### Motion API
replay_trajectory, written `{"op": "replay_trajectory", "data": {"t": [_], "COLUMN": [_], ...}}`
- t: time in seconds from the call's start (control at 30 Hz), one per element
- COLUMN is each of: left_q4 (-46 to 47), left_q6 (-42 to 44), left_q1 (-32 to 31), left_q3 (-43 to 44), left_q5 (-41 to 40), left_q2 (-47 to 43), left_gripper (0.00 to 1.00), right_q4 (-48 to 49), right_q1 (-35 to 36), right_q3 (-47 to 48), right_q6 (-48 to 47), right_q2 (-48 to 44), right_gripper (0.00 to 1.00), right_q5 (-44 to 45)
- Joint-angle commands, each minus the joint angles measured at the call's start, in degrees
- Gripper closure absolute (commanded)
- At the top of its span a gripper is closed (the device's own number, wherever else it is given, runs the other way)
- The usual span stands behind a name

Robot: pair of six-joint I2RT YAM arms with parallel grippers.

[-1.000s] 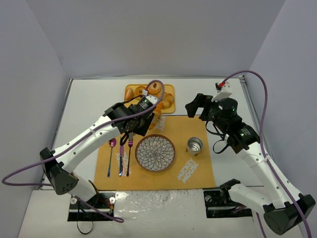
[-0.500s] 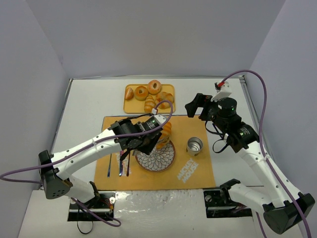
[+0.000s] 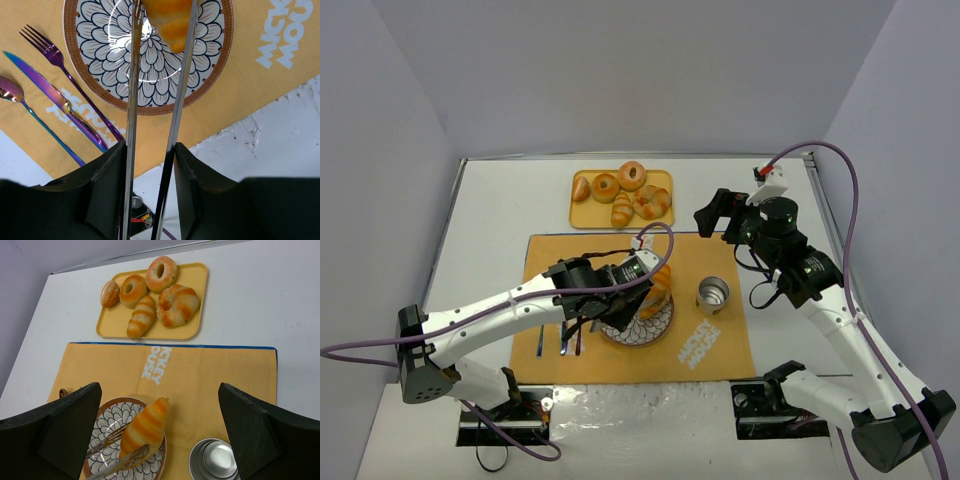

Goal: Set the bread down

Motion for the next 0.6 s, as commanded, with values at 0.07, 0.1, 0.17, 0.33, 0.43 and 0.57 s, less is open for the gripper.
{"op": "replay_trajectory", "data": {"t": [0.07, 0.1, 0.17, 0.33, 0.43, 0.57], "left_q4": [2.0, 2.0, 2.0, 1.6, 1.2, 0.8], "left_q6": [-2.3, -2.4, -2.7, -3.0, -3.2, -3.4], "left_q1": [-0.8, -0.9, -1.2, -1.4, -1.4, -1.6], "left_q3": [-0.1, -0.2, -0.4, -0.8, -0.7, -0.3], "left_q5": [-1.3, -1.3, -1.5, -2.2, -2.2, -2.8], "left_q2": [-2.6, -2.6, -2.6, -2.8, -2.9, -3.1], "left_gripper": [0.87, 0.85, 0.73, 0.6, 0.53, 0.48], "right_q4": [2.6, 2.6, 2.5, 2.4, 2.3, 2.3], "right_q1": [0.5, 0.4, 0.4, 0.4, 0.5, 0.5], "right_q3": [3.0, 3.0, 3.0, 3.0, 3.1, 3.0], "right_q6": [-0.8, -0.8, -0.8, -0.8, -0.9, -0.9], "right_q2": [0.3, 0.3, 0.4, 0.3, 0.4, 0.4], "right_gripper": [0.0, 0.0, 0.0, 0.0, 0.0, 0.0], "right_q5": [1.1, 1.1, 1.1, 1.1, 1.1, 1.1]}}
